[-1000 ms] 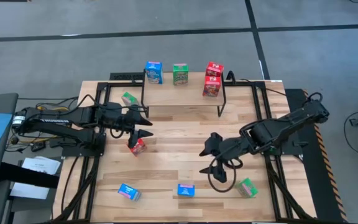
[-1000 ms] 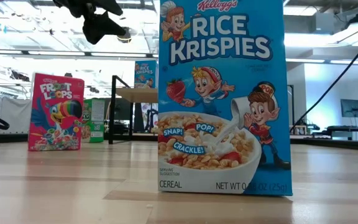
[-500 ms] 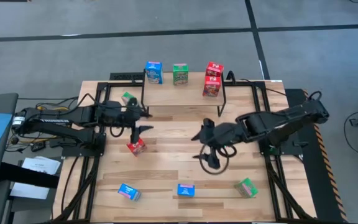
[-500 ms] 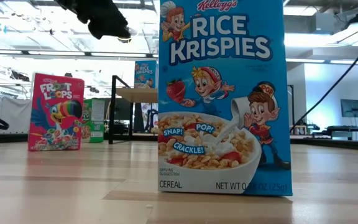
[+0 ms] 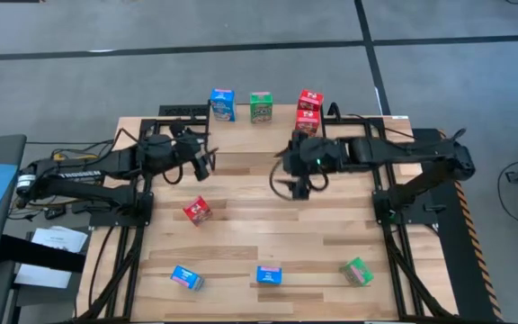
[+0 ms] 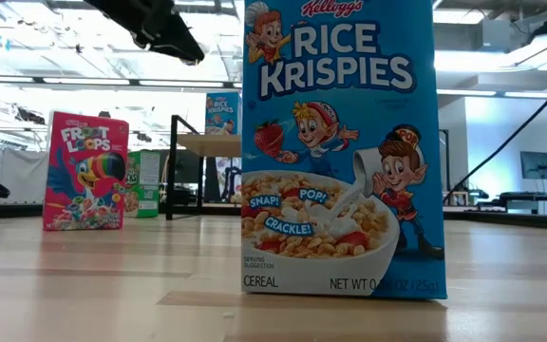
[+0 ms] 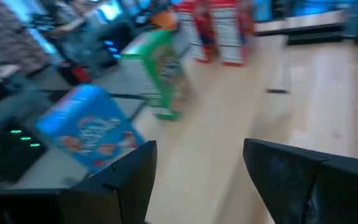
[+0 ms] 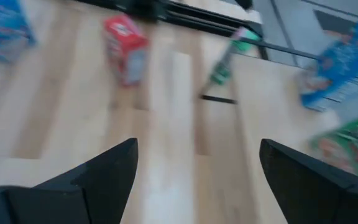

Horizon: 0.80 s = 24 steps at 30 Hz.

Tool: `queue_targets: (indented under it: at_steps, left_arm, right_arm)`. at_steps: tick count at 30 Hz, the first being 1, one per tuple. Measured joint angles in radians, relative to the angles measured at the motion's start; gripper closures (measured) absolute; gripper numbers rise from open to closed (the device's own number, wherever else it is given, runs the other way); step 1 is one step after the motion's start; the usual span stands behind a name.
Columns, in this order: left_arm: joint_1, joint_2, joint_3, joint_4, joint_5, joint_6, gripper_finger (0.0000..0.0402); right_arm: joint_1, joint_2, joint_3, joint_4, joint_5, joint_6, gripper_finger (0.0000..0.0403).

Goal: Stack cereal on shelf
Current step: Put the top green cereal box on the shelf aligned with the green cereal box

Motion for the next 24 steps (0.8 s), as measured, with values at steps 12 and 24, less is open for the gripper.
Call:
queue_targets:
  at_steps: [12, 24]
  left_arm:
    - [0.125, 0.0, 0.0, 0.158, -0.078, 0.047, 0.017]
    - [0.134, -0.001, 0.0, 0.176, 0.089, 0.094, 0.0153]
  right_arm:
    - [-0.203, 0.0, 0.0, -0.033, -0.012, 0.057, 0.0045]
    - [-0.199, 0.0, 0.0, -0.093, -0.015, 0.161, 0.0045]
